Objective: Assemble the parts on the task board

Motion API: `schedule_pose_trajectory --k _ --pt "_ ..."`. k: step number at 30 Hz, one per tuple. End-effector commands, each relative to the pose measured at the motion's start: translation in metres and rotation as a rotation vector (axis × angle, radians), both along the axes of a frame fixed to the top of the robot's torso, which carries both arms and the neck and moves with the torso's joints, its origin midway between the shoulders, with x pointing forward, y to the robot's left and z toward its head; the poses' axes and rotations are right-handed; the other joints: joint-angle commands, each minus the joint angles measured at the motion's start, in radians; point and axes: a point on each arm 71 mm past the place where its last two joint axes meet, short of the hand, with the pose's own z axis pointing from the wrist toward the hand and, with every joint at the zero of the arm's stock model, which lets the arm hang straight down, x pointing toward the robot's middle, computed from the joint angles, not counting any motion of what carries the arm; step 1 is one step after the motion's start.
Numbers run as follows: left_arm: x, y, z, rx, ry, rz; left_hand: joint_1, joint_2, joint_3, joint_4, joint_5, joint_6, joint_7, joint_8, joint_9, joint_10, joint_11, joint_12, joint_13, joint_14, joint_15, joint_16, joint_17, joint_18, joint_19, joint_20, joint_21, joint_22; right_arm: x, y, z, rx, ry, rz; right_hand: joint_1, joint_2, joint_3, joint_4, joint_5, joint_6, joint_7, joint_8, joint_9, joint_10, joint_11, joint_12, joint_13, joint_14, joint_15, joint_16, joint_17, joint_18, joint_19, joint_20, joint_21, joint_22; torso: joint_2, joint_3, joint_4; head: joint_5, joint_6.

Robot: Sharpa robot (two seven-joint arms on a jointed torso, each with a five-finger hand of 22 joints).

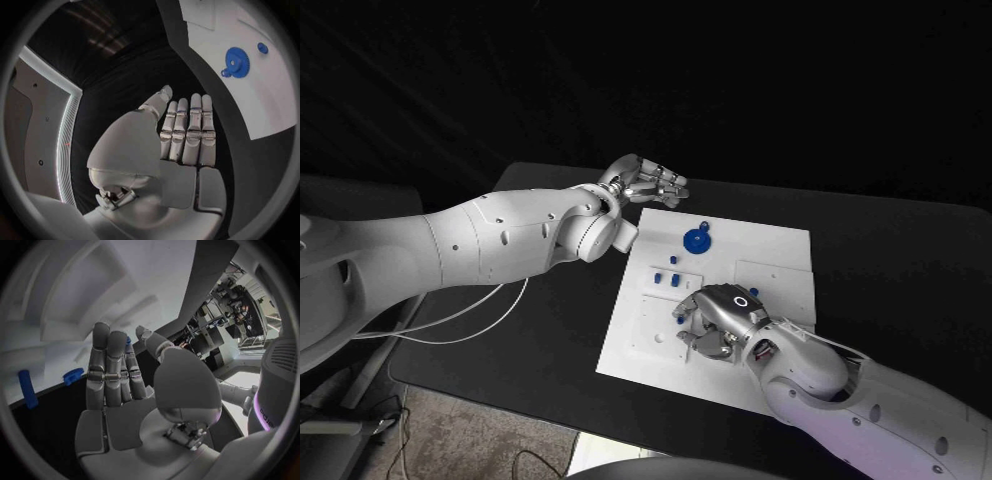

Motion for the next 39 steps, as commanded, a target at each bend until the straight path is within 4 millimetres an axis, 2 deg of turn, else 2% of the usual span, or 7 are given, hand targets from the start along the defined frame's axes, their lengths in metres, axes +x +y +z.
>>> schedule_pose_trajectory --k 1,9,18,26,30,35,39 --pt "0.0 -0.001 0.001 -0.009 0.002 -0.015 -0.001 0.006 -0.006 0.002 0.004 -0.004 0.006 -0.005 0.001 -0.009 0.002 -0.001 -0.001 -0.005 0.001 -0.004 -0.001 -0.002 0.007 -0.001 0.006 -0.001 -0.001 -0.004 0.009 0.061 -0.019 -0.014 0.012 -0.003 -0.006 0.001 -0.005 -0.006 0.0 -0.003 -0.001 -0.006 0.001 0.002 0.001 0.0 0.006 0.007 -0.004 0.01 0.033 0.007 -0.003 -0.005 0.0 0.0 -0.001 -0.012 0.008" --pt "0.001 0.001 0.001 -0.008 0.003 -0.012 0.0 0.006 -0.006 0.002 0.003 -0.005 0.007 -0.005 0.0 -0.009 0.002 -0.001 -0.001 -0.005 0.001 -0.003 -0.002 -0.001 0.008 -0.001 0.006 -0.003 0.008 -0.026 0.042 0.133 -0.034 -0.061 0.017 -0.012 0.037 0.006 0.001 -0.004 0.0 -0.003 -0.001 0.016 -0.004 0.002 0.001 0.003 0.002 0.018 -0.008 0.005 0.033 0.002 0.014 -0.005 -0.001 0.0005 -0.0018 -0.046 0.026" --pt "0.002 0.004 0.0 -0.005 0.003 -0.006 0.0 0.006 -0.006 0.002 0.003 -0.005 0.007 -0.005 0.0 -0.009 0.002 -0.001 -0.001 -0.005 0.001 -0.003 -0.002 -0.001 0.008 -0.001 0.006 -0.003 0.035 -0.075 0.08 0.071 -0.009 -0.137 0.016 -0.01 0.034 0.008 0.012 -0.011 -0.005 -0.003 -0.001 0.016 -0.005 0.002 0.001 0.001 0.002 0.033 0.002 -0.001 0.028 0.0 0.031 0.012 -0.003 0.0012 -0.004 -0.081 0.046" --pt "0.002 0.005 0.0 -0.005 0.004 -0.007 0.001 0.007 -0.006 0.001 0.004 -0.004 0.006 -0.005 0.001 -0.009 0.002 -0.001 -0.001 -0.005 0.001 -0.003 -0.002 0.0 0.008 -0.001 0.006 -0.004 0.051 -0.105 0.083 -0.049 0.006 -0.206 0.019 -0.014 -0.004 0.017 -0.036 -0.045 0.002 -0.004 -0.003 0.003 -0.001 0.002 0.001 -0.004 0.005 0.033 0.001 -0.004 0.024 0.003 0.025 0.01 -0.003 0.0022 -0.0053 -0.097 0.055" --pt "0.002 0.005 0.0 -0.006 0.005 -0.011 0.001 0.007 -0.006 0.001 0.004 -0.004 0.006 -0.005 0.001 -0.009 0.002 -0.001 -0.001 -0.005 0.001 -0.003 -0.002 0.0 0.008 -0.001 0.006 -0.004 0.055 -0.11 0.079 -0.107 0.012 -0.221 0.042 -0.012 -0.077 0.037 -0.062 -0.067 -0.006 -0.003 -0.003 -0.021 0.003 0.003 0.001 -0.011 0.011 0.03 -0.005 -0.005 0.023 0.008 0.009 -0.005 -0.001 0.0021 -0.0008 -0.105 0.054" --pt "0.002 0.005 0.0 -0.005 0.006 -0.011 0.001 0.007 -0.006 0.001 0.004 -0.004 0.006 -0.005 0.001 -0.009 0.002 -0.001 -0.001 -0.005 0.001 -0.003 -0.002 0.0 0.008 -0.001 0.006 -0.004 0.057 -0.112 0.074 -0.159 0.035 -0.229 0.054 -0.006 -0.155 0.062 -0.064 -0.075 -0.008 -0.003 -0.003 -0.046 0.009 0.003 0.001 -0.017 0.016 0.031 -0.011 -0.005 0.025 0.014 -0.004 -0.021 -0.001 0.0005 -0.0011 -0.108 0.053" --pt "0.002 0.006 0.0 -0.005 0.007 -0.01 0.001 0.007 -0.006 0.001 0.004 -0.004 0.006 -0.005 0.001 -0.009 0.002 -0.001 -0.001 -0.005 0.001 -0.003 -0.002 0.0 0.008 -0.001 0.006 -0.004 0.057 -0.112 0.07 -0.177 0.049 -0.226 0.058 -0.004 -0.173 0.074 -0.059 -0.075 -0.009 -0.003 -0.003 -0.044 0.009 0.003 0.001 -0.017 0.015 0.032 -0.013 -0.005 0.027 0.013 -0.006 -0.026 -0.001 -0.0006 -0.0012 -0.108 0.053"
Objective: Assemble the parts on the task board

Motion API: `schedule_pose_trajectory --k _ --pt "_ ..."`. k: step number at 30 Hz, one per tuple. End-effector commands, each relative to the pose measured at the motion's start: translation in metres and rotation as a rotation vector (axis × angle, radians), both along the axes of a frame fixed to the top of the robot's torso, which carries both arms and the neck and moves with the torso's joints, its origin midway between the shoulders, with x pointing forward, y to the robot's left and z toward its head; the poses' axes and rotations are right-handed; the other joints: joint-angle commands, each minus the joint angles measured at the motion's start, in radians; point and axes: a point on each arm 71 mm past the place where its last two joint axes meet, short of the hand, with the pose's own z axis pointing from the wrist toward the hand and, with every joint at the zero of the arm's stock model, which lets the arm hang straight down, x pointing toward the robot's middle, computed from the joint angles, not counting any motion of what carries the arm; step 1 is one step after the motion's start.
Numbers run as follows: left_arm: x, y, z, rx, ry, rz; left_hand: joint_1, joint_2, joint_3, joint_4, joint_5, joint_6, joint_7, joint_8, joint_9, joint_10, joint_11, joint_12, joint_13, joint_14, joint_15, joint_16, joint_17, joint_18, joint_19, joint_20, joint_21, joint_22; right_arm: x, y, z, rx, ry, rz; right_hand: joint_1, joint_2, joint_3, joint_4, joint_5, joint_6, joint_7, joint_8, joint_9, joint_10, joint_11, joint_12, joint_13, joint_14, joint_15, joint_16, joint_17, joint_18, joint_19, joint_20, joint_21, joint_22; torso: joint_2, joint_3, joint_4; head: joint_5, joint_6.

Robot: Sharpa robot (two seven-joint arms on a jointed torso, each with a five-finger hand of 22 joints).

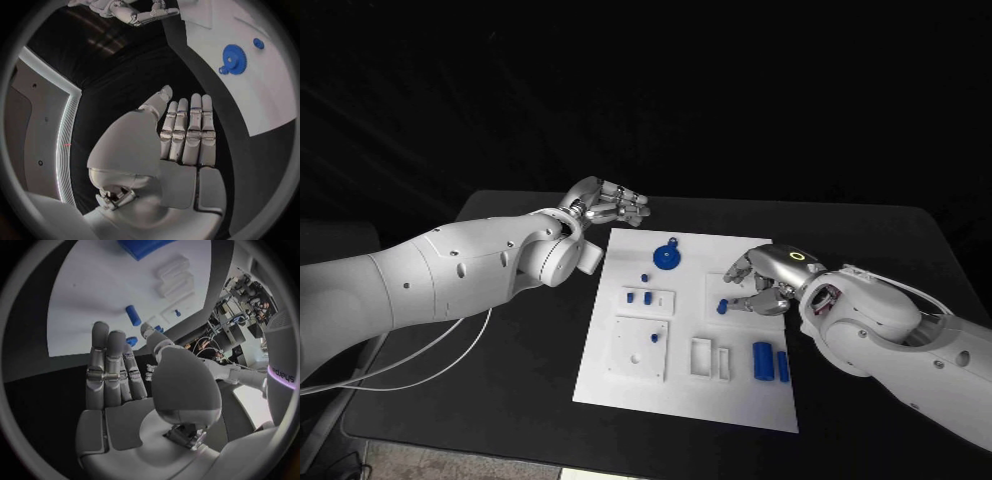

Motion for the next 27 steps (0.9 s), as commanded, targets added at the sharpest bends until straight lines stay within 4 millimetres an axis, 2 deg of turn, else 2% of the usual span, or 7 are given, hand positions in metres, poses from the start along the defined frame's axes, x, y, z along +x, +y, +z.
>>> schedule_pose_trajectory --k 1,11,13,16,17,19,27 --pt "0.0 -0.002 0.001 -0.01 0.001 -0.016 0.001 0.007 -0.006 0.001 0.004 0.0 0.003 -0.004 0.001 -0.005 -0.002 -0.001 -0.001 -0.005 0.001 -0.003 -0.001 0.0 0.008 -0.001 0.006 -0.001 -0.001 0.001 -0.007 -0.07 0.039 0.006 0.005 0.001 -0.009 0.001 0.003 -0.004 -0.002 -0.004 -0.001 -0.004 -0.002 0.003 0.001 -0.004 0.003 0.005 -0.001 -0.001 0.027 0.006 -0.006 -0.001 0.0 -0.002 0.0005 -0.001 -0.002" --pt "0.0 0.0 0.001 -0.009 0.002 -0.015 -0.001 0.008 -0.008 0.002 0.004 -0.001 0.003 -0.005 0.001 -0.006 -0.002 -0.001 -0.001 -0.006 0.001 -0.003 -0.001 0.0 0.009 0.0 0.006 -0.002 -0.004 0.007 -0.013 -0.071 0.062 0.028 0.004 0.012 0.011 -0.005 0.011 0.003 -0.002 -0.004 -0.001 0.029 -0.01 0.002 0.0 -0.001 -0.003 0.007 -0.001 -0.007 0.03 0.0 -0.002 -0.003 0.0 -0.0024 0.0008 0.001 -0.006" --pt "0.0 0.0 0.001 -0.01 0.002 -0.016 -0.001 0.008 -0.008 0.002 0.004 -0.001 0.003 -0.005 0.001 -0.006 -0.002 -0.001 -0.001 -0.006 0.001 -0.003 -0.001 0.0 0.009 0.0 0.006 -0.002 -0.005 0.008 -0.014 -0.069 0.065 0.033 0.008 0.019 0.052 -0.015 -0.005 0.009 -0.001 -0.004 -0.001 0.042 -0.013 0.002 0.0 0.001 -0.006 0.008 -0.001 -0.009 0.031 -0.003 0.002 -0.001 0.0 -0.0025 0.0004 0.001 -0.006" --pt "0.0 -0.001 0.001 -0.01 0.002 -0.016 -0.001 0.008 -0.008 0.002 0.004 -0.001 0.003 -0.005 0.001 -0.006 -0.002 -0.001 -0.001 -0.006 0.001 -0.003 -0.001 0.0 0.009 0.0 0.006 -0.002 -0.006 0.01 -0.016 -0.067 0.065 0.036 0.003 0.021 0.149 -0.029 -0.038 0.019 -0.001 -0.004 -0.001 0.069 -0.019 0.002 -0.001 0.006 -0.01 0.011 0.001 -0.013 0.032 -0.007 0.012 0.007 0.0 -0.0028 0.0008 0.003 -0.008" --pt "0.0 -0.001 0.001 -0.01 0.002 -0.016 -0.001 0.008 -0.008 0.002 0.004 -0.001 0.003 -0.005 0.001 -0.006 -0.002 -0.001 -0.001 -0.006 0.001 -0.003 -0.001 0.0 0.009 0.0 0.006 -0.002 -0.006 0.012 -0.017 -0.066 0.063 0.037 -0.011 0.009 0.198 -0.034 -0.039 0.023 0.002 -0.004 -0.001 0.075 -0.02 0.002 -0.001 0.008 -0.011 0.012 0.003 -0.015 0.031 -0.009 0.018 0.013 0.0 -0.0028 0.0008 0.003 -0.008" --pt "0.0 -0.001 0.001 -0.01 0.002 -0.016 -0.001 0.008 -0.008 0.002 0.004 -0.001 0.003 -0.005 0.001 -0.006 -0.002 -0.001 -0.001 -0.006 0.001 -0.003 -0.001 0.0 0.009 0.0 0.006 -0.002 -0.006 0.013 -0.019 -0.066 0.061 0.039 -0.021 0.007 0.245 -0.041 -0.041 0.03 0.003 -0.004 -0.001 0.083 -0.023 0.002 -0.001 0.01 -0.012 0.012 0.005 -0.016 0.03 -0.011 0.026 0.021 0.0 -0.0028 0.0008 0.003 -0.008" --pt "0.0 -0.001 0.001 -0.01 0.002 -0.017 -0.001 0.008 -0.008 0.002 0.004 -0.001 0.003 -0.005 0.001 -0.006 -0.002 -0.001 -0.001 -0.006 0.001 -0.003 -0.001 0.0 0.009 0.0 0.006 -0.002 -0.006 0.02 -0.023 -0.059 0.043 0.042 -0.017 0.028 0.3 -0.044 -0.044 0.047 0.004 -0.002 0.0 0.111 -0.032 0.002 -0.001 0.018 -0.016 0.015 0.01 -0.02 0.032 -0.016 0.038 0.034 0.0 -0.0021 0.0015 0.003 -0.01"
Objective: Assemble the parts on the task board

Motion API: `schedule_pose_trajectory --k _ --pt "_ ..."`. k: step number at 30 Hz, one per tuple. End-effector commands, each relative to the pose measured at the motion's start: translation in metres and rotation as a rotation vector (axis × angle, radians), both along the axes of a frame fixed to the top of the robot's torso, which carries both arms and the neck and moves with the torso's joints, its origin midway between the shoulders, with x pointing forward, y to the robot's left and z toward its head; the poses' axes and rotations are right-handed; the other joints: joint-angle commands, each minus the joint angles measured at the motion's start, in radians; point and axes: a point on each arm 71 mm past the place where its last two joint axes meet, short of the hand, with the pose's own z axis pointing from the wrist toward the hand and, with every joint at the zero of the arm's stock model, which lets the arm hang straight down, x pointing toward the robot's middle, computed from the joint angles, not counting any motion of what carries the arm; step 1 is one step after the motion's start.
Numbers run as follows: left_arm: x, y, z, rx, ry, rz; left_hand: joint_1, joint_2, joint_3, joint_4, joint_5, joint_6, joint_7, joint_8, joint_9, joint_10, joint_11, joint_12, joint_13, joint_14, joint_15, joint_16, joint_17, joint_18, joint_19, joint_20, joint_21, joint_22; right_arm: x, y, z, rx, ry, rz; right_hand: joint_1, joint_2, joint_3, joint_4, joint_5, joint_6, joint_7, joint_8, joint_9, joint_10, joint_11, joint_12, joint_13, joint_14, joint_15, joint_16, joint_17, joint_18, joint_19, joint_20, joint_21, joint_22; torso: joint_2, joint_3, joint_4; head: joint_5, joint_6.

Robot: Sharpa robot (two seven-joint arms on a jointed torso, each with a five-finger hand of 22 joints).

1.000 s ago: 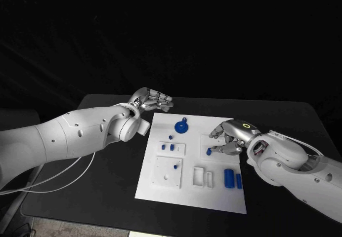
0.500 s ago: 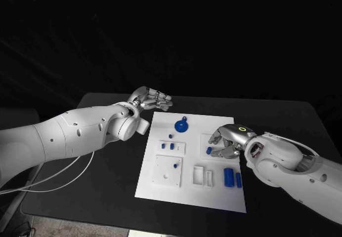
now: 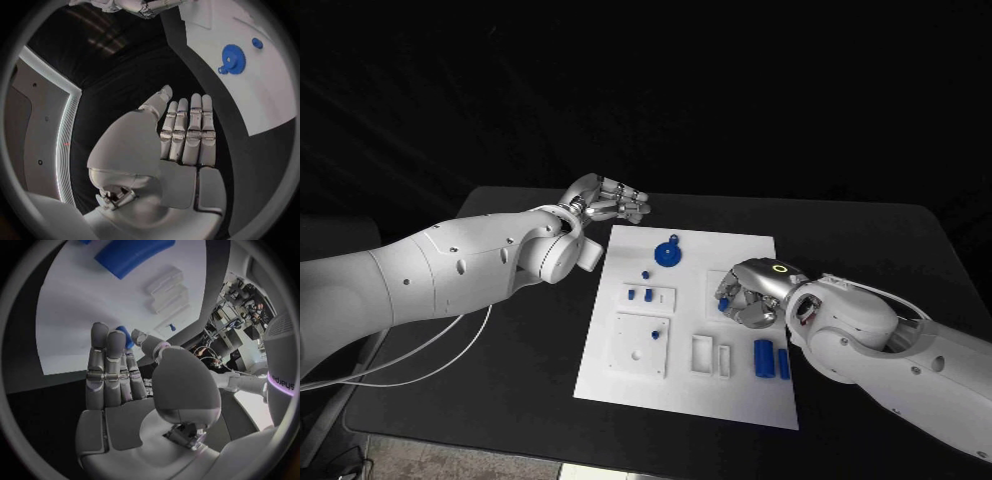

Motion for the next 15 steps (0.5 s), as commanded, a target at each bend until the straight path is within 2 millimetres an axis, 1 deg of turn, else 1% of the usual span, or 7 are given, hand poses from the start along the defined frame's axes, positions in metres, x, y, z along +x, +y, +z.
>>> schedule_pose_trajectory --k 1,4,6,8,10,15 --pt "-0.0002 -0.0018 0.0009 -0.009 0.0 -0.014 -0.001 0.008 -0.005 0.0 0.004 -0.001 0.003 -0.005 0.001 -0.006 -0.002 -0.001 -0.001 -0.006 0.001 -0.003 -0.001 0.0 0.009 0.0 0.006 -0.001 -0.0001 0.0023 -0.0001 -0.001 -0.028 0.004 0.002 0.019 0.014 0.002 -0.007 0.013 -0.001 -0.001 0.0 0.015 -0.003 0.003 0.0 0.007 -0.005 0.006 0.002 -0.015 0.032 -0.009 0.008 0.003 0.0 0.0004 0.0001 0.001 -0.001" --pt "-0.0002 -0.0017 0.0009 -0.009 0.0 -0.014 -0.001 0.008 -0.005 0.0 0.004 -0.001 0.003 -0.005 0.001 -0.006 -0.002 -0.001 -0.001 -0.006 0.001 -0.003 -0.001 0.0 0.009 0.0 0.006 -0.001 -0.0001 0.0036 -0.0002 0.002 -0.036 0.005 0.006 0.025 0.022 -0.001 -0.007 0.024 0.001 0.0 0.001 0.028 -0.007 0.003 0.0 0.011 -0.007 0.008 0.004 -0.016 0.034 -0.011 0.011 0.006 0.0 0.0003 -0.0009 0.001 -0.002" --pt "-0.0002 -0.0017 0.0009 -0.009 0.0 -0.014 -0.001 0.008 -0.005 0.0 0.004 -0.001 0.003 -0.005 0.001 -0.006 -0.002 -0.001 -0.001 -0.006 0.001 -0.003 -0.001 0.0 0.009 0.0 0.006 -0.001 -0.0002 0.0045 -0.0004 0.004 -0.038 0.006 0.005 0.029 0.029 -0.005 -0.007 0.041 0.002 -0.002 0.0 0.037 -0.008 0.002 0.0 0.013 -0.008 0.007 0.006 -0.019 0.032 -0.013 0.017 0.012 0.0 0.0001 -0.0009 0.001 -0.003" --pt "-0.0002 -0.0019 0.0008 -0.01 0.0 -0.014 -0.001 0.008 -0.005 0.0 0.004 -0.001 0.003 -0.005 0.001 -0.006 -0.002 -0.001 -0.001 -0.006 0.001 -0.003 -0.001 0.0 0.009 0.0 0.006 -0.001 -0.0003 0.0053 -0.0006 0.005 -0.042 0.007 0.005 0.031 0.029 -0.005 -0.007 0.047 0.002 -0.001 0.001 0.04 -0.009 0.002 0.0 0.014 -0.009 0.007 0.007 -0.02 0.033 -0.014 0.018 0.013 0.0 0.0001 -0.0009 0.001 -0.003" --pt "-0.0002 -0.0021 0.0008 -0.01 0.001 -0.015 -0.001 0.008 -0.005 0.0 0.004 -0.001 0.003 -0.005 0.001 -0.006 -0.002 -0.001 -0.001 -0.006 0.001 -0.003 -0.001 0.0 0.009 0.0 0.006 -0.001 -0.0003 0.006 -0.0008 0.005 -0.046 0.007 0.007 0.037 0.027 -0.008 -0.007 0.06 0.0 0.0 0.001 0.052 -0.013 0.003 0.0 0.016 -0.01 0.007 0.008 -0.021 0.033 -0.015 0.021 0.016 0.0 0.0003 -0.0009 0.002 -0.004" --pt "-0.0002 -0.0022 0.0008 -0.01 0.001 -0.016 -0.001 0.008 -0.005 0.0 0.004 -0.001 0.003 -0.005 0.001 -0.006 -0.002 -0.001 -0.001 -0.006 0.001 -0.003 -0.001 0.0 0.009 0.0 0.006 -0.001 0.0001 0.0068 -0.0009 0.007 -0.059 0.004 0.011 0.048 0.018 -0.014 -0.007 0.091 -0.003 0.001 0.003 0.078 -0.02 0.003 0.001 0.019 -0.015 0.007 0.011 -0.024 0.033 -0.019 0.025 0.019 0.0 0.0005 -0.0006 0.002 -0.004"
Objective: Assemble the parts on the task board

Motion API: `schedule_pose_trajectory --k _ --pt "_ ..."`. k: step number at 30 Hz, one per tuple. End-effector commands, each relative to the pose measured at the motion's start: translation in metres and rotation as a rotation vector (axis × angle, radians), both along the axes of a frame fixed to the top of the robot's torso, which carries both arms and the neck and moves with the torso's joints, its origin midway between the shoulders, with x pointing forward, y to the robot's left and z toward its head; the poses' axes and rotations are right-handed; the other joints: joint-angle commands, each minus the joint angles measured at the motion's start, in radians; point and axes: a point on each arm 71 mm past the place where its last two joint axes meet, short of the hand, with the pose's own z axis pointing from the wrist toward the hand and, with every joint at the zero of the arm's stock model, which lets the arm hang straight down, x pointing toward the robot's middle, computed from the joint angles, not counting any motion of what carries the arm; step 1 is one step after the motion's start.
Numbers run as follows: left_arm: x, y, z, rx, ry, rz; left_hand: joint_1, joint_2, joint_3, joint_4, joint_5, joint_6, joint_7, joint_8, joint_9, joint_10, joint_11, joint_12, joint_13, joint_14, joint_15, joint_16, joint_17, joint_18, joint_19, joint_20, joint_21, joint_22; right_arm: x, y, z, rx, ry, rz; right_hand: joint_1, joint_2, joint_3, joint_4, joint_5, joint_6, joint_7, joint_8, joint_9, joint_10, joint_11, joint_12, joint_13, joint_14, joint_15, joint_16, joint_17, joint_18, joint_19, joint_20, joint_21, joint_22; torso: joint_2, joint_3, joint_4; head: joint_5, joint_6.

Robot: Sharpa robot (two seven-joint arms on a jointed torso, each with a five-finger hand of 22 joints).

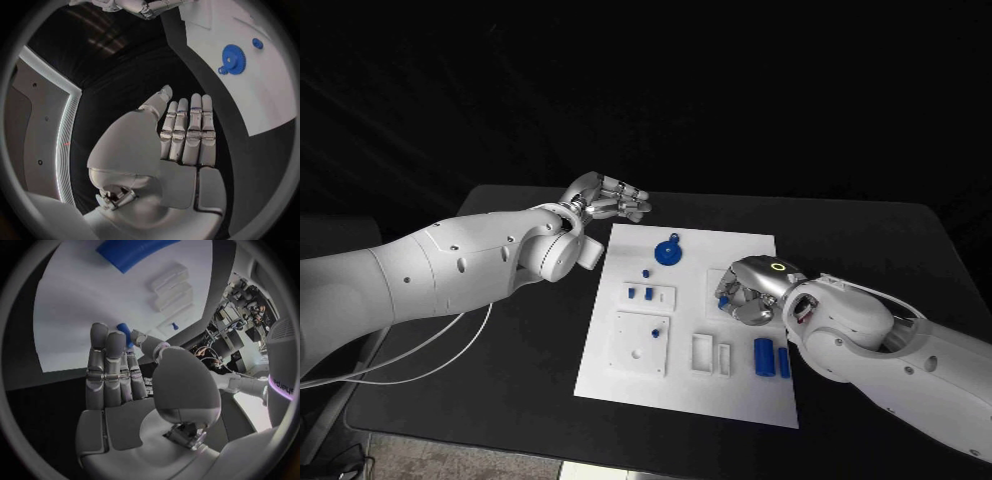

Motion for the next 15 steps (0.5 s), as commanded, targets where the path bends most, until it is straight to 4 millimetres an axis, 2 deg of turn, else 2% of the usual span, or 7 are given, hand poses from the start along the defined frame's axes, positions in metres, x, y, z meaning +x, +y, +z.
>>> schedule_pose_trajectory --k 1,8,10,15 --pt "-0.0002 -0.0022 0.0008 -0.01 0.001 -0.015 -0.001 0.008 -0.005 0.0 0.004 -0.001 0.003 -0.005 0.001 -0.006 -0.002 -0.001 -0.001 -0.006 0.001 -0.003 -0.001 0.0 0.009 0.0 0.006 -0.001 -0.0012 0.0037 0.0008 0.003 -0.029 0.01 0.002 0.014 -0.007 -0.008 -0.007 0.017 -0.003 0.002 0.002 0.017 -0.005 0.002 0.001 0.008 -0.005 0.0 0.002 -0.017 0.037 -0.01 0.007 0.003 0.0 0.0003 0.0 0.001 0.0" --pt "-0.0003 -0.002 0.0008 -0.01 0.001 -0.015 -0.001 0.008 -0.005 0.0 0.004 -0.001 0.003 -0.005 0.001 -0.006 -0.002 -0.001 -0.001 -0.006 0.001 -0.003 -0.001 0.0 0.009 0.0 0.006 -0.001 -0.0012 0.006 0.0013 0.01 -0.06 0.007 0.008 0.033 -0.02 -0.026 -0.006 0.065 -0.013 0.003 0.005 0.061 -0.019 0.004 0.003 0.013 -0.014 -0.003 0.005 -0.024 0.038 -0.019 0.014 0.007 0.0 0.0 0.0004 0.001 0.001" --pt "-0.0003 -0.002 0.0008 -0.01 0.001 -0.015 -0.001 0.008 -0.005 0.0 0.004 -0.001 0.003 -0.005 0.001 -0.006 -0.002 -0.001 -0.001 -0.006 0.001 -0.003 -0.001 0.0 0.009 0.0 0.006 -0.001 -0.0011 0.0062 0.002 0.015 -0.073 0.004 0.008 0.04 -0.009 -0.035 -0.005 0.076 -0.015 0.001 0.005 0.074 -0.022 0.003 0.003 0.016 -0.017 -0.003 0.007 -0.025 0.039 -0.022 0.019 0.01 0.0 -0.0003 0.0005 0.001 0.001" --pt "-0.0003 -0.0021 0.0009 -0.01 0.0 -0.015 0.0 0.009 -0.006 -0.002 0.004 -0.001 0.003 -0.005 0.001 -0.006 -0.001 -0.001 -0.001 -0.006 0.001 -0.003 -0.001 0.001 0.009 -0.001 0.007 -0.001 -0.0008 0.0057 0.0041 0.031 -0.105 -0.005 -0.01 0.04 0.021 -0.051 -0.005 0.094 -0.02 0.001 0.007 0.093 -0.027 0.004 0.003 0.018 -0.023 -0.001 0.011 -0.026 0.038 -0.028 0.032 0.02 0.0 -0.0004 0.0008 0.003 0.003"
